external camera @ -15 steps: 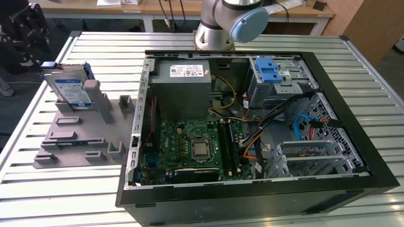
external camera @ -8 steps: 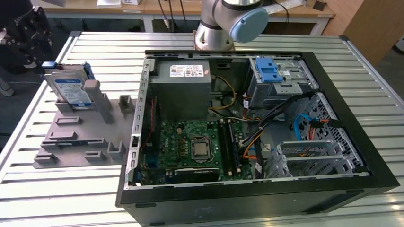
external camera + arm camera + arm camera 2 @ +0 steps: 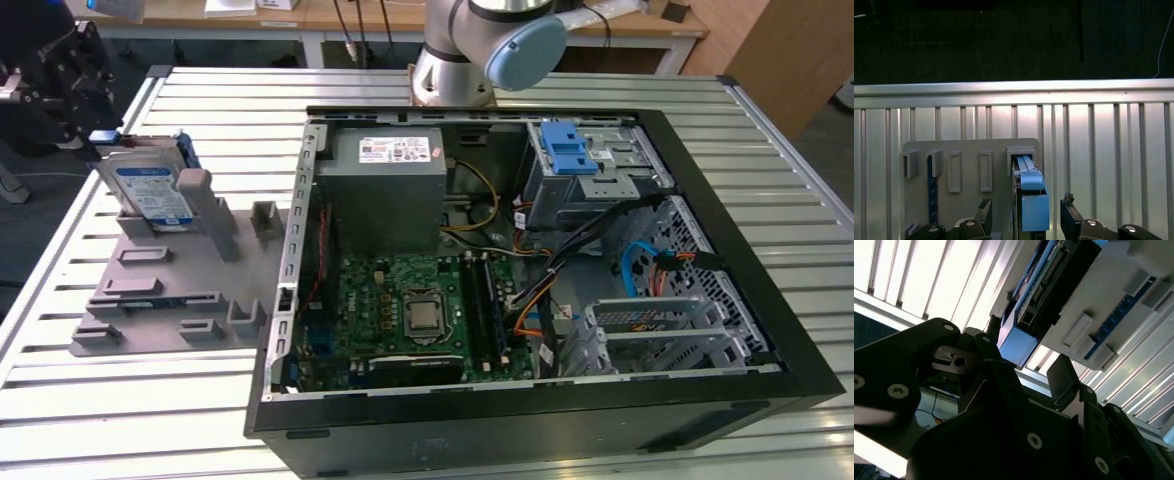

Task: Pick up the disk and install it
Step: 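Pick up the disk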

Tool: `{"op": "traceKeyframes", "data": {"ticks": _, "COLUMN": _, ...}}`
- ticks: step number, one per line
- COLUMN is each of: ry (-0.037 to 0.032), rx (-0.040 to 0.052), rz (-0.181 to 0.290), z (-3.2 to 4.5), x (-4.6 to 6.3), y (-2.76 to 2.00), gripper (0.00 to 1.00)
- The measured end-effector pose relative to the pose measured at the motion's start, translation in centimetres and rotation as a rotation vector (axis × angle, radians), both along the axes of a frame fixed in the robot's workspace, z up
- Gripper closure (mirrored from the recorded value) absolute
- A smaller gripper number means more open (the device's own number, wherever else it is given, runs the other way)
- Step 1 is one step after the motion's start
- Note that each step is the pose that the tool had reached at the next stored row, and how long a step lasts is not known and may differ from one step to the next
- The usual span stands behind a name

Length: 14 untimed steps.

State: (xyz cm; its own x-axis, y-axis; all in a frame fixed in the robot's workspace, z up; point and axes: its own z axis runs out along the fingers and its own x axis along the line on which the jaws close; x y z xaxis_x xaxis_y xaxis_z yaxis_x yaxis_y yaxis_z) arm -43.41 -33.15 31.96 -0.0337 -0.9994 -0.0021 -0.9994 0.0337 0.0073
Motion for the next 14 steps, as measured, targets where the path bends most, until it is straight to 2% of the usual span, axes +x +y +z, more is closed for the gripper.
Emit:
{"op": "traceKeyframes", "data": {"ticks": 5, "ry": 0.0, "rx": 0.0002, "rz": 0.0, "z": -0.82, "x": 0.0, "y": 0.02, "gripper": 0.36}}
{"op": "traceKeyframes", "data": {"ticks": 6, "ry": -0.0001, "rx": 0.0002, "rz": 0.0, "z": -0.96, "x": 0.0, "y": 0.02, "gripper": 0.43}}
{"op": "traceKeyframes", "data": {"ticks": 8, "ry": 0.0, "rx": 0.0002, "rz": 0.0, "z": -1.24, "x": 0.0, "y": 0.03, "gripper": 0.43}}
{"op": "traceKeyframes", "data": {"ticks": 9, "ry": 0.0, "rx": 0.0002, "rz": 0.0, "z": -1.35, "x": 0.0, "y": 0.03, "gripper": 0.5}}
{"op": "traceKeyframes", "data": {"ticks": 14, "ry": 0.0001, "rx": 0.0002, "rz": 0.0, "z": -1.66, "x": 0.0, "y": 0.17, "gripper": 0.5}}
